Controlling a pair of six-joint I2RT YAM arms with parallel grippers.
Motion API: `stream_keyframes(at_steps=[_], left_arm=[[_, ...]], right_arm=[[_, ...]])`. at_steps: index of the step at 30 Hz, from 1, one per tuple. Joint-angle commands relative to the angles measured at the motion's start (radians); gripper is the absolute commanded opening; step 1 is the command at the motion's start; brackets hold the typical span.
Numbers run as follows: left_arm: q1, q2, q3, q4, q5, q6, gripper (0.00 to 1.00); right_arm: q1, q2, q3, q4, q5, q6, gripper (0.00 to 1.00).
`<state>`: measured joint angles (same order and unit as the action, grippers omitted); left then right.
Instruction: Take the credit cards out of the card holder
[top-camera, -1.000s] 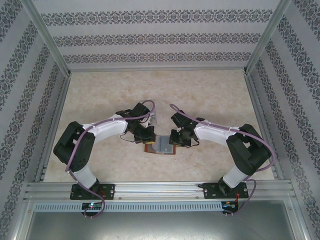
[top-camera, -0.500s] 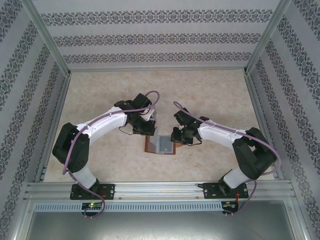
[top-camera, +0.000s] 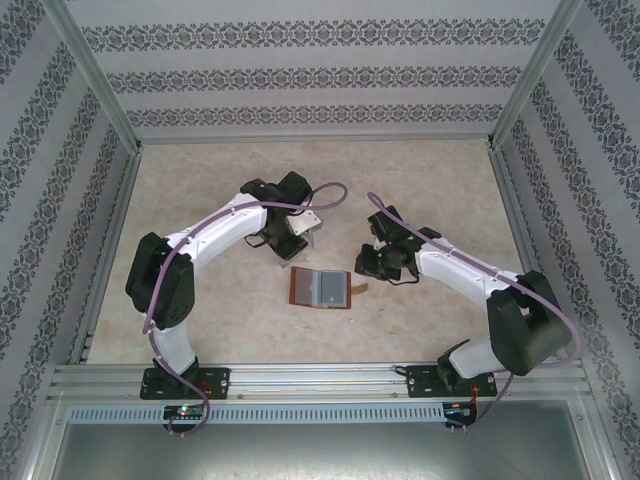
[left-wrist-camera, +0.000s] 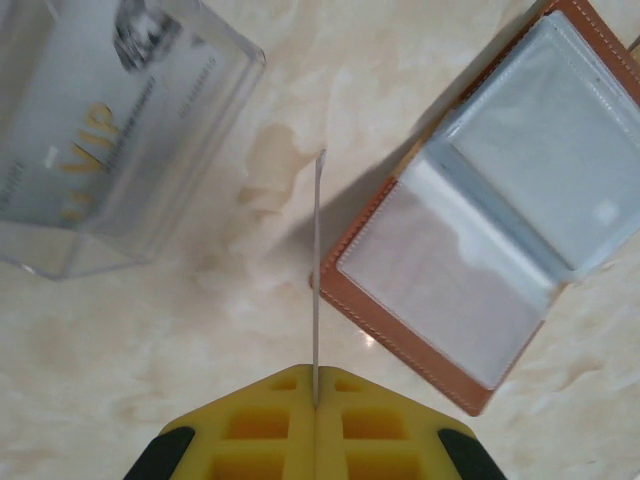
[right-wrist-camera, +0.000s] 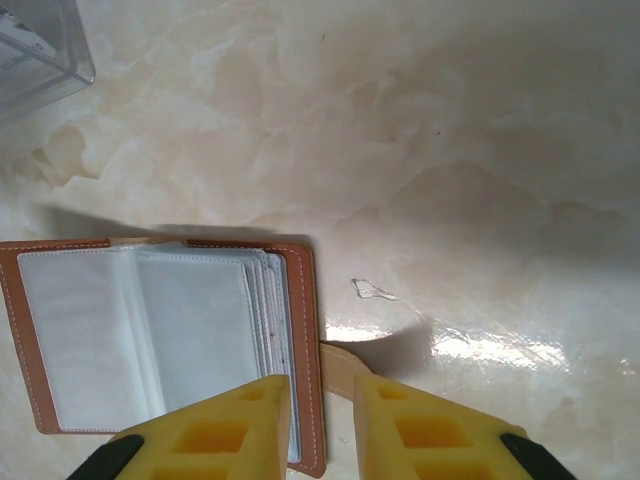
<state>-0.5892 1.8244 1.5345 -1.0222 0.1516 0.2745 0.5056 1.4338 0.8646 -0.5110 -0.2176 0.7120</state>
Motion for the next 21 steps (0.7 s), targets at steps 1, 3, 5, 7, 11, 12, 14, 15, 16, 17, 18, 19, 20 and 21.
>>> stream_keyframes(at_steps=[1, 3, 5, 7, 11, 12, 14, 15, 16, 17, 18, 19, 20, 21], left_arm=[[0.0, 0.023, 0.065, -0.079, -0.086, 0.229, 0.0], [0.003, 0.029, 0.079, -0.069, -0.089, 0.306, 0.0], [0.004, 0.032, 0.085, -0.057, -0.075, 0.389, 0.0], [0.005, 0.043, 0.106, -0.061, -0.081, 0.454, 0.0], [0.009, 0.084, 0.162, -0.071, -0.153, 0.531, 0.0], [0.013, 0.1, 0.182, -0.081, -0.161, 0.546, 0.0], [0.025, 0.128, 0.22, -0.099, -0.163, 0.569, 0.0], [0.032, 0.141, 0.241, -0.107, -0.155, 0.577, 0.0], [0.037, 0.152, 0.259, -0.118, -0.147, 0.585, 0.0], [0.041, 0.16, 0.273, -0.126, -0.14, 0.593, 0.0], [0.045, 0.166, 0.284, -0.13, -0.134, 0.602, 0.0], [0.048, 0.172, 0.29, -0.129, -0.131, 0.614, 0.0], [0.051, 0.176, 0.295, -0.129, -0.129, 0.623, 0.0], [0.053, 0.183, 0.301, -0.13, -0.125, 0.631, 0.0]], right_arm=[[-0.014, -0.033, -0.008, -0.045, 0.0, -0.038, 0.25], [-0.023, -0.047, -0.02, -0.046, -0.002, -0.041, 0.25], [-0.033, -0.058, -0.025, -0.051, -0.006, -0.045, 0.25], [-0.04, -0.068, -0.024, -0.063, -0.007, -0.051, 0.25], [-0.05, -0.087, -0.033, -0.068, -0.006, -0.048, 0.25], [-0.051, -0.088, -0.035, -0.067, -0.006, -0.048, 0.25], [-0.054, -0.087, -0.033, -0.068, -0.008, -0.047, 0.25], [-0.055, -0.086, -0.03, -0.068, -0.011, -0.046, 0.25], [-0.055, -0.084, -0.026, -0.067, -0.016, -0.046, 0.25], [-0.054, -0.082, -0.023, -0.068, -0.018, -0.046, 0.25], [-0.054, -0.081, -0.02, -0.069, -0.019, -0.046, 0.25], [-0.054, -0.08, -0.017, -0.069, -0.019, -0.046, 0.25], [-0.055, -0.078, -0.013, -0.07, -0.019, -0.046, 0.25], [-0.054, -0.076, -0.012, -0.072, -0.019, -0.048, 0.25]])
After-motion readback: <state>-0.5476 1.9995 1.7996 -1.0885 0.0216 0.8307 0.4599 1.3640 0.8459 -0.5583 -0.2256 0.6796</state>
